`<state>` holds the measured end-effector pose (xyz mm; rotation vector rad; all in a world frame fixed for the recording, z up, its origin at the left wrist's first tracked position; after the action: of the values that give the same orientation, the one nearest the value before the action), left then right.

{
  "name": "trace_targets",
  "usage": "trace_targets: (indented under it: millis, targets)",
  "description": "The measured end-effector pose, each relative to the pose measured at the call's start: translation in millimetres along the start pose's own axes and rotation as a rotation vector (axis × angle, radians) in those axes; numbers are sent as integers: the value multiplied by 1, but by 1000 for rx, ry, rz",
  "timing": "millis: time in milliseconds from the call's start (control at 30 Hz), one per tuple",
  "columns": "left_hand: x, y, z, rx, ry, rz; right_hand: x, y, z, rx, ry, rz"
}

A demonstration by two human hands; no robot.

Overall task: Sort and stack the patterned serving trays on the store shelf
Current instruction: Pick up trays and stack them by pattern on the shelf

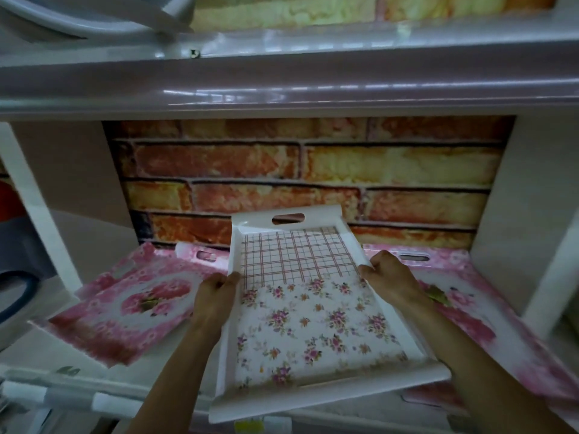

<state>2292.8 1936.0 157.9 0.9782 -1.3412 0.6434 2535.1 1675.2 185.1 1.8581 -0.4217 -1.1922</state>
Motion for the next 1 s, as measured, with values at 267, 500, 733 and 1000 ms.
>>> trace_targets:
  millis: [267,500,733,1000]
  targets:
    - [13,-63,12,-128,-27,23,54,39,17,52,-86,31]
    - [19,-113,26,-172,-25,-24,100,64,29,100,-161,61]
    - [15,-161,37,-241,-24,-45,142,84,36,83,-184,79]
    - [15,-216,58,-306,-19,-47,191,108,51,77,-270,57]
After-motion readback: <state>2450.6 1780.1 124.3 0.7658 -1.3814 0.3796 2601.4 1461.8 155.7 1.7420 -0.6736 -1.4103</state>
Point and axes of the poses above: each hand's wrist, its own z-axis away from the middle knuckle, its own y-axis out of the back of the hand, x = y × z, the point moved 9 cm from there along -z, towards the middle knuckle, and after that the axes turned 4 degrees about z, right-handed, at the moved point
